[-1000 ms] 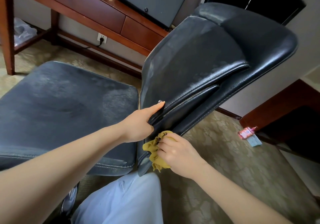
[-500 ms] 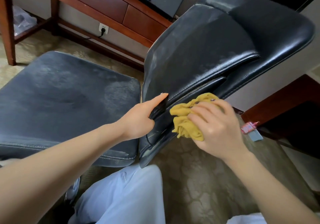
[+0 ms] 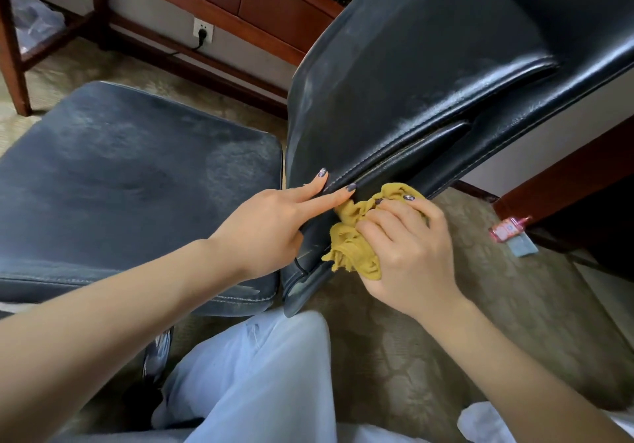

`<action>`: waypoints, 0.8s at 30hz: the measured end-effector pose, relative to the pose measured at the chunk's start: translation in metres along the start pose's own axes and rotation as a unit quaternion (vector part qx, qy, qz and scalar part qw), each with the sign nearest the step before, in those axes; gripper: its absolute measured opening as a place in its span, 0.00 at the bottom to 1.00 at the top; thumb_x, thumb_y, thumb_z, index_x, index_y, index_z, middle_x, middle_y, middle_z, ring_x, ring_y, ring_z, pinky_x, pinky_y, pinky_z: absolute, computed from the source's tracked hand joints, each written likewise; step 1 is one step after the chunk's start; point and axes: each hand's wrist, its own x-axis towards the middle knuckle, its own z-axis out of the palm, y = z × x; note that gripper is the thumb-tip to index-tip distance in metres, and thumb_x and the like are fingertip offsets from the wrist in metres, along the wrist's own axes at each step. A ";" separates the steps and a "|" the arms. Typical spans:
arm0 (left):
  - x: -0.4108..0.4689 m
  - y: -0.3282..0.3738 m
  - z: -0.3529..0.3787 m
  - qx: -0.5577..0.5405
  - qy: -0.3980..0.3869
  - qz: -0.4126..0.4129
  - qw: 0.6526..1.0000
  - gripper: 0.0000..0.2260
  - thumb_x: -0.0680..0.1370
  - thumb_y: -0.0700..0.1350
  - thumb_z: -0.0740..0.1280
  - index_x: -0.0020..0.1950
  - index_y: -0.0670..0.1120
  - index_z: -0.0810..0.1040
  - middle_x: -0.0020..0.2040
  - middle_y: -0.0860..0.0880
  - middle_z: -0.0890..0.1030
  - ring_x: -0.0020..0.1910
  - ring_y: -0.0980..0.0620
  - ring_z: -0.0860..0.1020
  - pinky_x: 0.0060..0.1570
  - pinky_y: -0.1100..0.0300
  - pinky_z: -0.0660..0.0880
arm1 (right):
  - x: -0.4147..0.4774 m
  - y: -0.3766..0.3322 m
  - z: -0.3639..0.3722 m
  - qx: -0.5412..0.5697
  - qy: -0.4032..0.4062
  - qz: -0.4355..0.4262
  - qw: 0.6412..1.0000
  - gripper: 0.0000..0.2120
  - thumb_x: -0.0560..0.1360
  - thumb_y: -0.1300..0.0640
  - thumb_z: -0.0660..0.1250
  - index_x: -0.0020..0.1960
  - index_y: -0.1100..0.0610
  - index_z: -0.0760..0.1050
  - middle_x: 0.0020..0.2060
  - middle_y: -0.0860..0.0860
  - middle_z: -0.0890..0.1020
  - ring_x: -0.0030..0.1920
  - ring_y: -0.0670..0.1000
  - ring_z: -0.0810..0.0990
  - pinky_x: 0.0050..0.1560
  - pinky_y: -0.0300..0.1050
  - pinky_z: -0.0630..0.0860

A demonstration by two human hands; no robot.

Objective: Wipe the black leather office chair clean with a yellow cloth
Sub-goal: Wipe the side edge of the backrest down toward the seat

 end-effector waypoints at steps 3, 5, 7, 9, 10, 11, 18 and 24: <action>0.001 0.001 -0.002 0.010 0.004 0.004 1.000 0.40 0.66 0.28 0.62 0.74 0.55 0.62 0.72 0.42 0.67 0.28 0.47 0.71 0.25 0.67 0.58 | -0.007 -0.012 0.010 0.025 -0.038 -0.022 0.999 0.10 0.71 0.51 0.66 0.42 0.57 0.81 0.41 0.51 0.83 0.49 0.54 0.79 0.65 0.46 0.63; 0.000 0.004 -0.005 0.023 -0.010 -0.010 1.000 0.42 0.67 0.28 0.62 0.75 0.58 0.56 0.74 0.43 0.64 0.29 0.50 0.66 0.26 0.70 0.54 | -0.014 -0.023 0.021 0.045 -0.075 -0.036 0.996 0.09 0.72 0.52 0.66 0.42 0.57 0.81 0.40 0.52 0.82 0.48 0.54 0.79 0.65 0.46 0.63; 0.001 0.008 -0.007 0.046 -0.061 -0.040 0.996 0.42 0.71 0.31 0.60 0.72 0.63 0.43 0.78 0.47 0.54 0.31 0.52 0.65 0.26 0.69 0.55 | -0.020 -0.032 0.030 0.055 -0.103 -0.038 0.992 0.07 0.70 0.54 0.67 0.42 0.57 0.81 0.40 0.52 0.82 0.47 0.55 0.80 0.66 0.45 0.62; 0.001 0.010 -0.009 0.057 -0.113 -0.066 0.990 0.42 0.73 0.33 0.58 0.68 0.66 0.33 0.79 0.51 0.46 0.32 0.54 0.66 0.26 0.67 0.58 | -0.023 -0.038 0.034 0.054 -0.121 -0.029 0.991 0.07 0.69 0.54 0.69 0.42 0.57 0.82 0.40 0.52 0.83 0.47 0.54 0.80 0.66 0.45 0.62; 0.002 0.011 -0.010 0.058 -0.127 -0.071 0.988 0.42 0.74 0.34 0.58 0.66 0.66 0.31 0.78 0.52 0.43 0.33 0.54 0.67 0.27 0.66 0.60 | -0.023 -0.039 0.035 0.053 -0.127 -0.025 0.990 0.07 0.69 0.54 0.69 0.42 0.57 0.82 0.40 0.51 0.83 0.48 0.54 0.80 0.66 0.45 0.63; 0.002 0.011 -0.011 0.058 -0.133 -0.073 0.987 0.43 0.74 0.34 0.58 0.65 0.66 0.30 0.78 0.52 0.42 0.34 0.53 0.68 0.27 0.66 0.61 | -0.024 -0.040 0.036 0.054 -0.131 -0.023 0.990 0.07 0.69 0.54 0.69 0.43 0.57 0.83 0.40 0.51 0.83 0.48 0.53 0.80 0.66 0.45 0.63; 0.000 0.020 -0.014 0.070 -0.144 -0.095 0.983 0.41 0.75 0.36 0.57 0.66 0.65 0.30 0.78 0.52 0.40 0.53 0.47 0.74 0.35 0.65 0.62 | -0.033 -0.052 0.053 0.055 -0.177 -0.043 0.982 0.03 0.69 0.57 0.70 0.40 0.57 0.81 0.36 0.51 0.80 0.45 0.55 0.77 0.68 0.46 0.61; 0.000 0.023 -0.015 0.071 -0.155 -0.103 0.980 0.42 0.75 0.36 0.58 0.70 0.63 0.30 0.78 0.51 0.39 0.37 0.50 0.70 0.33 0.61 0.66 | -0.040 -0.061 0.059 0.006 -0.282 -0.147 0.948 0.02 0.68 0.59 0.67 0.37 0.55 0.77 0.36 0.51 0.78 0.45 0.55 0.75 0.68 0.50 0.61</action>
